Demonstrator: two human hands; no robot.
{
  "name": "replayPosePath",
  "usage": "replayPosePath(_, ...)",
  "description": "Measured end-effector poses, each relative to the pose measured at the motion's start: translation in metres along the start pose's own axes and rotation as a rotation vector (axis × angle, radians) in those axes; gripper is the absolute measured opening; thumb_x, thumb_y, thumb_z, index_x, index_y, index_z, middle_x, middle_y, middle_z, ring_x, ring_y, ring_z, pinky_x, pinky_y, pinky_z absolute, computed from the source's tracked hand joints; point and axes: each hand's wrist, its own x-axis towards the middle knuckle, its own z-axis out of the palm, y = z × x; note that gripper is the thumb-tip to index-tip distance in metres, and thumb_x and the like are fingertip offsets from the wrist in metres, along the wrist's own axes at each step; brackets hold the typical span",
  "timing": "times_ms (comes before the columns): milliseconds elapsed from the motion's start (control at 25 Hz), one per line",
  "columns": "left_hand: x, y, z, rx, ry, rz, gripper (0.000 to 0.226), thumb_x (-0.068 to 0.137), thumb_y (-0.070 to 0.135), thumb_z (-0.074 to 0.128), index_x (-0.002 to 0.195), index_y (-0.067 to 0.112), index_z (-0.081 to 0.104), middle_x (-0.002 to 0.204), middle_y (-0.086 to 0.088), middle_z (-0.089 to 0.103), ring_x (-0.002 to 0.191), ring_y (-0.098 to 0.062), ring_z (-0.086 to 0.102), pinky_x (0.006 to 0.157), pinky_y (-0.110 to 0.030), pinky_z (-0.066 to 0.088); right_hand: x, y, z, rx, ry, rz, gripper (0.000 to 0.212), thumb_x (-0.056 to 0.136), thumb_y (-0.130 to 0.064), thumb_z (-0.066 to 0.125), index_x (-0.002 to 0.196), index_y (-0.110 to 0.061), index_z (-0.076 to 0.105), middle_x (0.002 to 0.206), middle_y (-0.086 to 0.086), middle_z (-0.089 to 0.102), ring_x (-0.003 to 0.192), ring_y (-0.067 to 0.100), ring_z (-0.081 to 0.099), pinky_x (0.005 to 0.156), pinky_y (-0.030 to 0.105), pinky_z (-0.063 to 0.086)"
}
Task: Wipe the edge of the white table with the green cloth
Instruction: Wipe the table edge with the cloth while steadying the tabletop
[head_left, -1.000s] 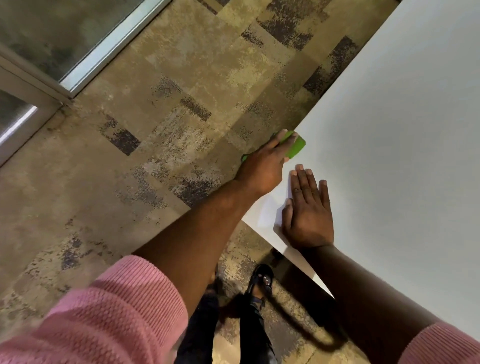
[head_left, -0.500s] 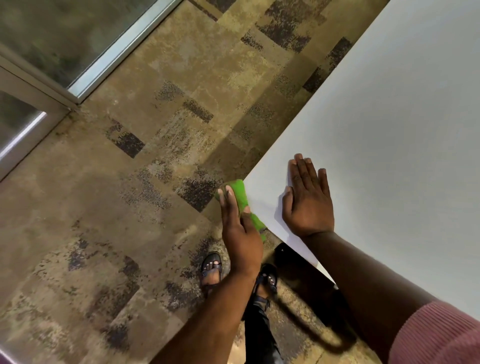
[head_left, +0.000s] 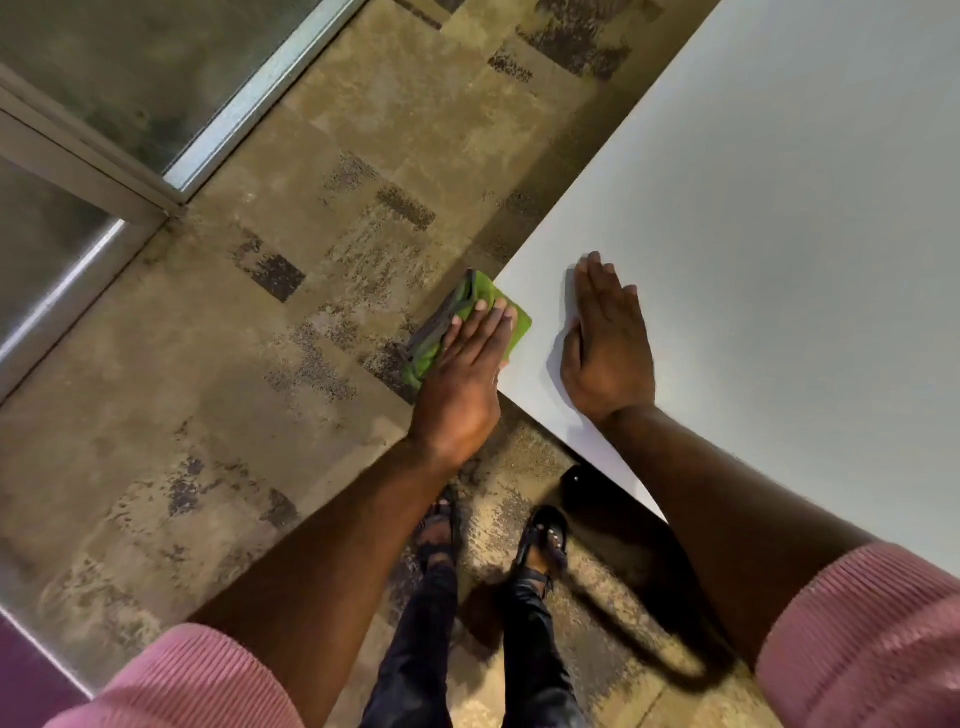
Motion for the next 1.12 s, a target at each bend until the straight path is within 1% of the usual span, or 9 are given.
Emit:
replayPosePath(160, -0.028, 0.051, 0.029, 0.022, -0.010, 0.097, 0.067, 0.088, -0.006, 0.060, 0.152, 0.004, 0.046, 0.160, -0.011, 0.045, 0.151, -0.030, 0.037, 0.124, -0.051, 0.031, -0.024, 0.023, -0.017, 0.191, 0.102, 0.145, 0.059, 0.102, -0.020, 0.033, 0.158, -0.002, 0.032, 0.167, 0.017, 0.027, 0.157, 0.030, 0.021, 0.130, 0.045, 0.013)
replayPosePath(360, -0.020, 0.120, 0.056, -0.059, -0.192, 0.142, 0.067, 0.089, 0.006, 0.032, 0.156, 0.006, 0.039, 0.165, -0.010, 0.036, 0.157, -0.026, 0.025, 0.130, -0.040, 0.011, -0.081, 0.059, -0.037, 0.197, 0.101, 0.183, 0.063, 0.102, -0.031, 0.027, 0.158, -0.003, 0.034, 0.167, 0.015, 0.029, 0.157, 0.025, 0.022, 0.130, 0.044, 0.012)
replayPosePath(480, -0.010, 0.128, 0.057, -0.023, -0.314, 0.202, 0.072, 0.092, -0.001, 0.041, 0.161, 0.011, 0.026, 0.171, -0.005, 0.021, 0.160, -0.020, 0.007, 0.131, -0.035, -0.003, -0.104, 0.075, -0.045, 0.183, 0.126, 0.223, 0.063, 0.101, -0.030, 0.025, 0.157, -0.002, 0.036, 0.166, 0.016, 0.030, 0.156, 0.028, 0.024, 0.129, 0.047, 0.014)
replayPosePath(560, 0.015, 0.113, 0.048, 0.059, -0.290, 0.224, 0.074, 0.094, -0.002, 0.045, 0.162, 0.013, 0.021, 0.172, -0.004, 0.018, 0.160, -0.020, 0.005, 0.130, -0.034, -0.007, -0.108, 0.076, -0.048, 0.177, 0.122, 0.226, 0.062, 0.099, -0.024, 0.027, 0.155, 0.001, 0.039, 0.164, 0.019, 0.032, 0.155, 0.033, 0.027, 0.128, 0.051, 0.017)
replayPosePath(720, 0.086, 0.082, 0.036, 0.140, -0.183, 0.061, 0.063, 0.102, 0.004, 0.044, 0.161, 0.009, 0.023, 0.170, -0.009, 0.023, 0.160, -0.027, 0.011, 0.129, -0.041, 0.003, -0.109, 0.073, -0.050, 0.141, 0.023, 0.240, 0.062, 0.096, -0.017, 0.036, 0.156, -0.002, 0.037, 0.166, 0.015, 0.031, 0.156, 0.031, 0.024, 0.129, 0.049, 0.014)
replayPosePath(880, 0.091, 0.113, 0.067, 0.083, -0.228, 0.217, 0.063, 0.097, -0.003, 0.049, 0.157, 0.007, 0.034, 0.166, -0.011, 0.034, 0.158, -0.029, 0.022, 0.130, -0.046, 0.013, -0.170, 0.073, -0.044, 0.040, -0.091, 0.065, 0.064, 0.096, -0.019, 0.042, 0.158, -0.006, 0.035, 0.169, 0.012, 0.026, 0.159, 0.028, 0.018, 0.129, 0.051, 0.015)
replayPosePath(960, 0.079, 0.140, 0.087, 0.057, -0.347, 0.393, 0.067, 0.093, -0.001, 0.054, 0.157, 0.008, 0.037, 0.165, -0.009, 0.036, 0.157, -0.028, 0.024, 0.130, -0.045, 0.011, -0.194, 0.066, -0.045, 0.068, -0.089, 0.009, 0.065, 0.090, -0.008, 0.055, 0.153, -0.001, 0.043, 0.164, 0.018, 0.035, 0.156, 0.033, 0.025, 0.127, 0.053, 0.020)
replayPosePath(1040, 0.062, 0.156, 0.101, 0.065, -0.478, 0.499, 0.072, 0.092, 0.011, 0.059, 0.159, 0.012, 0.033, 0.168, -0.006, 0.031, 0.158, -0.025, 0.020, 0.129, -0.043, 0.005, -0.196, 0.062, -0.052, 0.101, -0.120, -0.014, 0.062, 0.080, -0.001, 0.062, 0.143, 0.003, 0.056, 0.150, 0.022, 0.054, 0.145, 0.038, 0.045, 0.122, 0.055, 0.031)
replayPosePath(1120, 0.044, 0.157, 0.101, 0.072, -0.560, 0.548, 0.074, 0.094, 0.016, 0.060, 0.161, 0.016, 0.028, 0.170, -0.001, 0.025, 0.159, -0.019, 0.012, 0.130, -0.042, 0.001, -0.194, 0.058, -0.068, 0.101, -0.162, -0.055, 0.047, 0.084, -0.013, 0.059, 0.128, -0.003, 0.070, 0.133, 0.015, 0.069, 0.127, 0.031, 0.062, 0.114, 0.046, 0.045)
